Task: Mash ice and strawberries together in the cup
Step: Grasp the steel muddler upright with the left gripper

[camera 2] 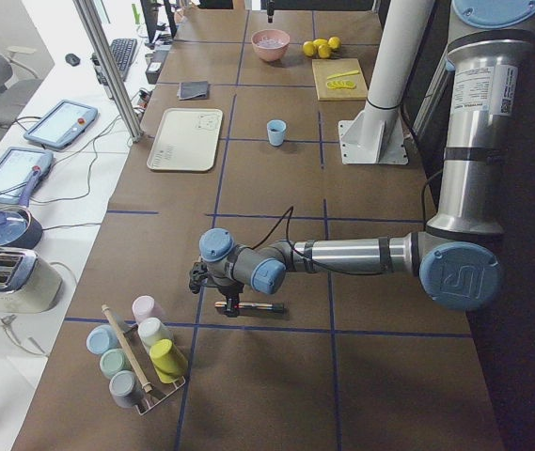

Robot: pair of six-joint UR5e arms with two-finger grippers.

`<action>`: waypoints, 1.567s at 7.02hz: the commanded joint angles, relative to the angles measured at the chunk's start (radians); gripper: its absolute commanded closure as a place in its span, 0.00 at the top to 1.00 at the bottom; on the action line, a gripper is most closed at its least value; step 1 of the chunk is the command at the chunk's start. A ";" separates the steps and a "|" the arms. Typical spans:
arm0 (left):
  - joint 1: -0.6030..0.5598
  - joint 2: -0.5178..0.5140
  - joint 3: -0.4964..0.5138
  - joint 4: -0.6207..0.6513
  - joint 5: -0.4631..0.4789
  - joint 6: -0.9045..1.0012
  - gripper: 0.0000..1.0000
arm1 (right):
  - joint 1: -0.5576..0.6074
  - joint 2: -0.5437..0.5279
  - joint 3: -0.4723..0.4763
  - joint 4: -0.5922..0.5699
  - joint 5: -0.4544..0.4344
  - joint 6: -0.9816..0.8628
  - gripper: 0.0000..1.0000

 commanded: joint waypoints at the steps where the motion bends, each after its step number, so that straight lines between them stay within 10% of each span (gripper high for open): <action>1: 0.005 -0.020 0.025 -0.003 -0.001 -0.002 0.75 | 0.002 0.000 0.001 0.000 0.000 0.000 0.99; 8: 0.037 -0.023 0.053 -0.003 0.000 0.004 0.68 | 0.002 0.000 0.000 0.000 0.000 0.000 0.99; 11: 0.037 -0.028 0.053 -0.003 -0.001 0.004 0.18 | 0.002 0.000 0.001 0.000 0.000 0.000 0.99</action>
